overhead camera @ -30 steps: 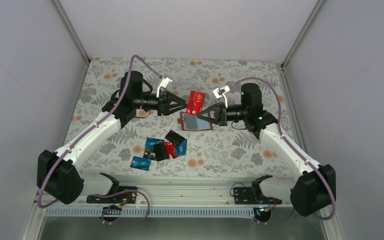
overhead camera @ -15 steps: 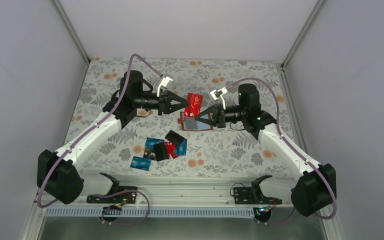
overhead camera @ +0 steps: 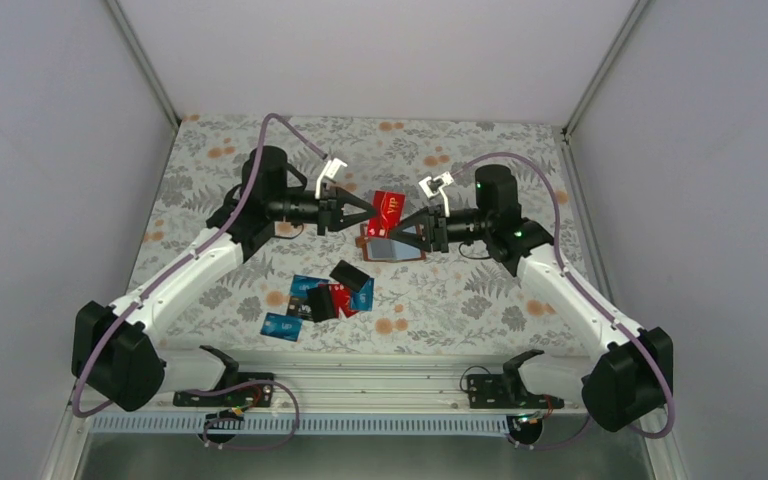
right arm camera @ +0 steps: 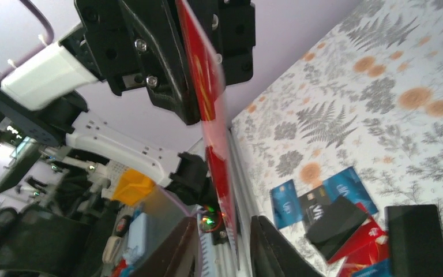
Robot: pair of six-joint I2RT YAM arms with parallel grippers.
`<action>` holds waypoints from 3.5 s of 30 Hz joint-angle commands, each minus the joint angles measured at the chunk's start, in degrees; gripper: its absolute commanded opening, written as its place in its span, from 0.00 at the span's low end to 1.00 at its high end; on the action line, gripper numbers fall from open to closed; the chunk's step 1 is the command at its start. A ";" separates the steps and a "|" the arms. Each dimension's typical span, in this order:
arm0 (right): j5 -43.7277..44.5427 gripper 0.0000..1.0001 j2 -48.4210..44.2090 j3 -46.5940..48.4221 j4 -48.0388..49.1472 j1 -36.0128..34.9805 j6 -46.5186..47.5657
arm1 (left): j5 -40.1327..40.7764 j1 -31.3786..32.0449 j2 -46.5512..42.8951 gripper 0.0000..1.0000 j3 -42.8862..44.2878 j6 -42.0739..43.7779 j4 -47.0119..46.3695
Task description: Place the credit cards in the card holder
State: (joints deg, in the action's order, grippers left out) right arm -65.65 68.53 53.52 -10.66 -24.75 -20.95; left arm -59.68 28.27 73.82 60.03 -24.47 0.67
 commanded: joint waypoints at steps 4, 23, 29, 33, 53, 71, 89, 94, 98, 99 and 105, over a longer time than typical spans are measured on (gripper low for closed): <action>12.07 0.47 0.35 2.39 -4.98 0.07 1.45 | 6.84 0.23 -4.46 0.02 -5.49 1.29 0.80; 39.14 0.43 12.36 0.06 -8.11 10.81 -7.73 | 24.53 3.14 10.27 0.02 -5.38 -6.97 -0.56; 36.79 0.42 18.89 0.24 -6.12 10.97 -7.81 | 29.55 5.71 19.61 0.02 0.15 -13.20 2.22; 35.46 0.41 22.24 0.74 -5.70 11.04 -7.49 | 30.93 5.88 25.69 0.02 3.44 -16.57 5.51; 30.63 0.37 33.39 2.20 -3.20 10.96 -5.81 | 34.62 5.14 34.68 0.02 7.51 -18.23 13.13; 29.54 0.34 36.83 1.63 -1.91 10.87 -5.08 | 28.83 4.08 38.30 0.02 7.74 -20.19 10.31; 29.42 0.32 38.85 0.60 -1.64 10.85 -3.86 | 28.40 2.94 40.43 0.02 9.80 -17.38 10.82; 29.70 0.32 39.57 0.71 -1.65 10.83 -3.53 | 28.31 2.76 41.01 0.02 11.11 -16.39 11.76; 29.65 0.32 40.27 0.73 -1.67 10.85 -3.41 | 28.30 2.63 41.22 0.02 11.49 -15.70 11.81; 29.74 0.32 40.36 0.69 -1.68 10.84 -3.32 | 28.30 2.59 41.30 0.02 11.52 -15.58 11.86; 29.88 0.32 40.54 0.87 -1.97 10.79 -3.22 | 27.82 2.33 41.58 0.02 11.77 -14.97 11.85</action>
State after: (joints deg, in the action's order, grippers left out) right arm -37.60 106.52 54.63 -11.18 -13.80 -25.21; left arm -31.75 30.89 113.99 70.63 -40.84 11.73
